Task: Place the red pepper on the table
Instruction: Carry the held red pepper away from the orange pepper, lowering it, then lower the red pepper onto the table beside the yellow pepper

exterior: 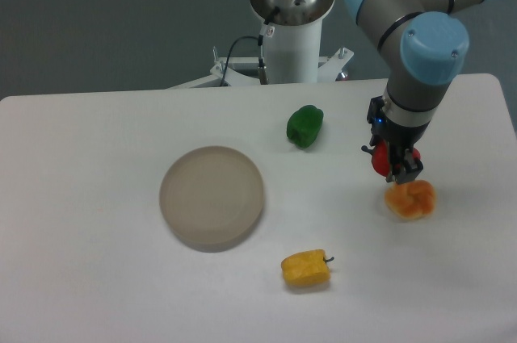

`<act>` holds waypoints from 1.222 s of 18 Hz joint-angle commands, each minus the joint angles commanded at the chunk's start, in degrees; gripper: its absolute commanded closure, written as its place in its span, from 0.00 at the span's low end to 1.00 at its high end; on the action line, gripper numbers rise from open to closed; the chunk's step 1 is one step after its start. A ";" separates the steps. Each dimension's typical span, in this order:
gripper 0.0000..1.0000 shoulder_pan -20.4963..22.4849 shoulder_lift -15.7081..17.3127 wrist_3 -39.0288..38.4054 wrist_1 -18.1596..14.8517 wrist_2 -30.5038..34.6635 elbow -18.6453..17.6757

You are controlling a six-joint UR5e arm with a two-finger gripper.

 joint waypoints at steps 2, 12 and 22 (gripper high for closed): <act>0.94 -0.44 -0.35 -0.18 0.17 -0.09 0.00; 0.92 -2.02 -4.83 -3.59 5.70 -2.37 -0.35; 0.88 -5.54 -13.79 -7.30 18.46 -1.67 -0.53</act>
